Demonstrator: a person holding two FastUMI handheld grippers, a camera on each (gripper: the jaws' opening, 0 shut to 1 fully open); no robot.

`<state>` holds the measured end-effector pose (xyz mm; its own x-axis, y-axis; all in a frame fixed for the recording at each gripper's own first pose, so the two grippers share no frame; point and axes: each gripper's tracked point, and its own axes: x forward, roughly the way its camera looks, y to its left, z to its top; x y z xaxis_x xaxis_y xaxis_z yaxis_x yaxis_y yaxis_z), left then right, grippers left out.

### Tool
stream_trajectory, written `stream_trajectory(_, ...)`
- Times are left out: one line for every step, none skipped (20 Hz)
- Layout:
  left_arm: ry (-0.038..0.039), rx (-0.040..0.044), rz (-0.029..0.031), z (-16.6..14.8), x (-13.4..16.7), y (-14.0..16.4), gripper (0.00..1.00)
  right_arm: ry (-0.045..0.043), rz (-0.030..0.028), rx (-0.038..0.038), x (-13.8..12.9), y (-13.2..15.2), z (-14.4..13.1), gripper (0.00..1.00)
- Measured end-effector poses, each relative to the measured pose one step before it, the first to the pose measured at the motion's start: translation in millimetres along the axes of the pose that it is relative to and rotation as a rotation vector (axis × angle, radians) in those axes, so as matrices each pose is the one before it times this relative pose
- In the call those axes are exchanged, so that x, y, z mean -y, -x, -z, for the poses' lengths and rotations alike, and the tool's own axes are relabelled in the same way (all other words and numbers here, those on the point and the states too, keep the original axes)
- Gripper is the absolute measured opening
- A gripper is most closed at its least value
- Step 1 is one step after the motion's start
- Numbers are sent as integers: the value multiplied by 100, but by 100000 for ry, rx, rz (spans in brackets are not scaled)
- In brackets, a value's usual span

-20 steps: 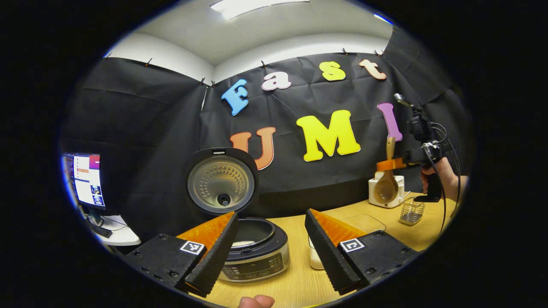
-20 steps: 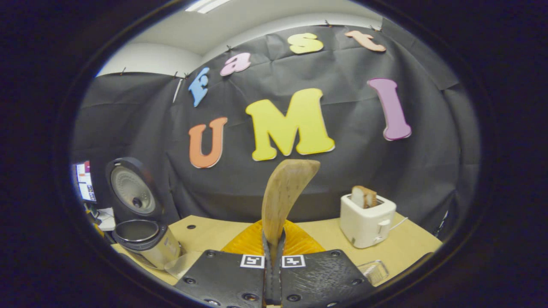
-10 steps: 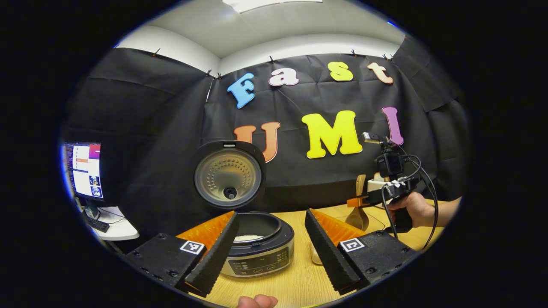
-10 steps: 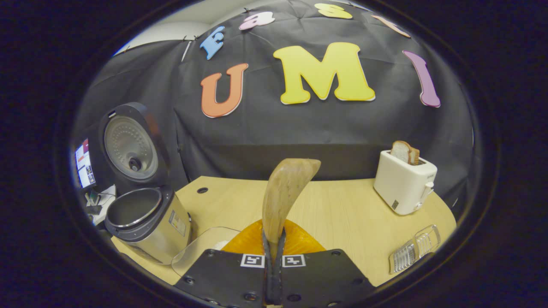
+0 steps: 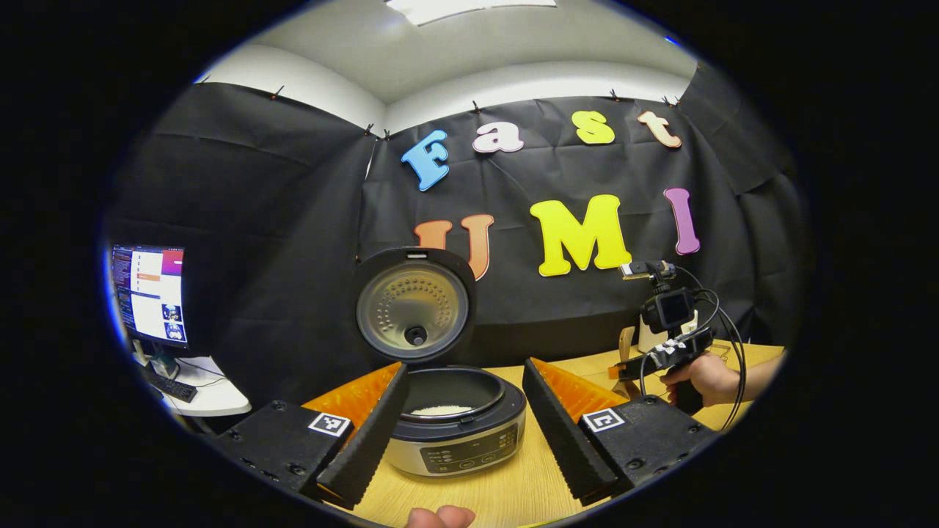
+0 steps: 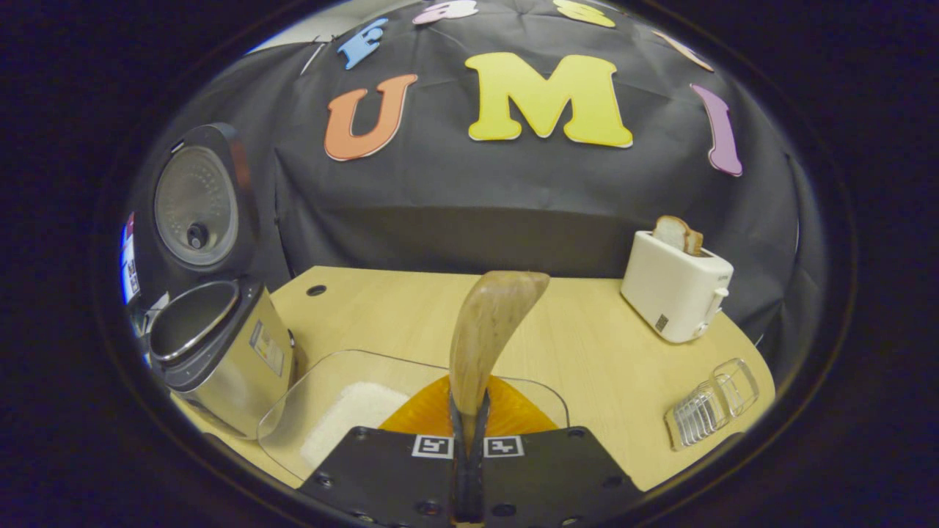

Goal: Close the left gripper, press the button to open the rice cooker; take a wooden spoon from the chopstick holder with the right hand, scoop a spoonful of rice and pour it into the rice cooker, then put the wooden spoon back into the chopstick holder.

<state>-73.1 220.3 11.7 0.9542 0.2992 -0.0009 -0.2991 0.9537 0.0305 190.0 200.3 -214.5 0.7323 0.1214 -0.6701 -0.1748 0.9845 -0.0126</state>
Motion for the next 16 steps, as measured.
stream_trajectory(1479, -4, -131, -27, -202, -15, 99, -463, 452, -79, -150, -75, 131, 0)
stream_trajectory(1579, -302, 732, 75, 73, 43, 99, -1560, -90, -329, -288, -41, 104, 0)
stream_trajectory(1005, -319, 635, 35, 96, 1, 99, -1623, -766, -598, -443, 10, 239, 0)
stream_trajectory(139, -287, 149, 52, -57, 57, 99, -1752, -1475, -836, -517, -70, 177, 0)
stream_trajectory(-48, -267, -73, -34, -178, 2, 99, -2467, -1986, -627, -652, 85, 215, 0)
stream_trajectory(301, -137, -425, 16, -200, 54, 99, -1682, -750, -176, -448, 90, 34, 0)
stream_trajectory(792, 78, -692, 17, -336, 42, 99, -855, -248, 379, -224, 123, -27, 0)
stream_trajectory(1475, 249, -571, -48, -220, 6, 99, -661, -402, 529, -395, 11, -36, 0)
stream_trajectory(1944, 43, 118, -83, 2, 9, 99, -835, -1003, 321, -535, 95, 70, 0)
stream_trajectory(1505, -317, 701, 55, 163, -27, 99, -1137, -1191, 213, -558, 19, 23, 0)
stream_trajectory(519, -199, 282, 26, 105, -9, 99, -1096, -1112, -18, -521, 59, 128, 0)
stream_trajectory(-293, 5, -527, -8, -189, -32, 99, -798, -870, 84, -462, 24, -32, 0)
stream_trajectory(-387, -364, -832, 98, -450, 23, 99, -761, -621, 198, -349, 14, 7, 0)
stream_trajectory(-269, -472, -393, 89, -145, 61, 99, -1106, -985, 288, -394, 52, -17, 0)
stream_trajectory(-156, -320, -55, 123, -49, 0, 95, -1829, -1361, 85, -432, -59, 102, 0)
stream_trajectory(-147, -2, -24, -62, 3, 81, 99, -1903, -1197, -64, -342, 43, -35, 0)
